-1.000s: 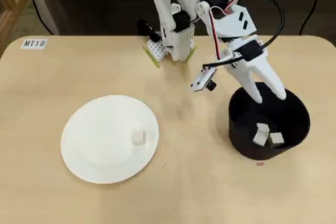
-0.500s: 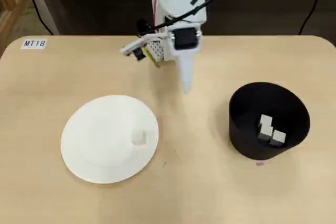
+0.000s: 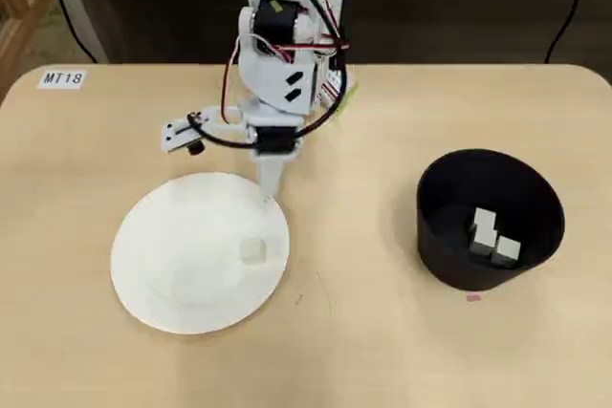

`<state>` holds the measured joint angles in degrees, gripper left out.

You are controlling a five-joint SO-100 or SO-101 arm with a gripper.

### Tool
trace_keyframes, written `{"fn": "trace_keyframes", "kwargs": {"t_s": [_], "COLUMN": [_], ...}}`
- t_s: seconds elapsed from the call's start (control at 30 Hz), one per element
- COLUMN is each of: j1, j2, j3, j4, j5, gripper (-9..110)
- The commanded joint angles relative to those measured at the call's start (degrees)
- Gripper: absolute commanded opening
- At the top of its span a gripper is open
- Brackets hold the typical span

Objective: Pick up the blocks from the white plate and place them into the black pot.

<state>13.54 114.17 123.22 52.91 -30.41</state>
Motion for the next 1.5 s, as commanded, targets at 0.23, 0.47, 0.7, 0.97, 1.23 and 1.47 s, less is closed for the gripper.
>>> {"fn": "trace_keyframes", "kwargs": {"t_s": [0.23,0.47,0.7,0.97,1.23,1.47], "j1": [-0.35,1.14,3.52,2.2,1.23,0.79], "j2": [-15.38,-18.63,-19.42,-20.3,-23.29,-25.14], "j3": [-16.96,-18.19,-17.93,-17.93,-17.93,-18.02], "j4": [-0.18,0.35,2.72,5.45,4.75,1.32], "j5": [1.85,3.08,2.46,0.62,1.14,3.16], "gripper": [-2,15,27,25,23,24]}}
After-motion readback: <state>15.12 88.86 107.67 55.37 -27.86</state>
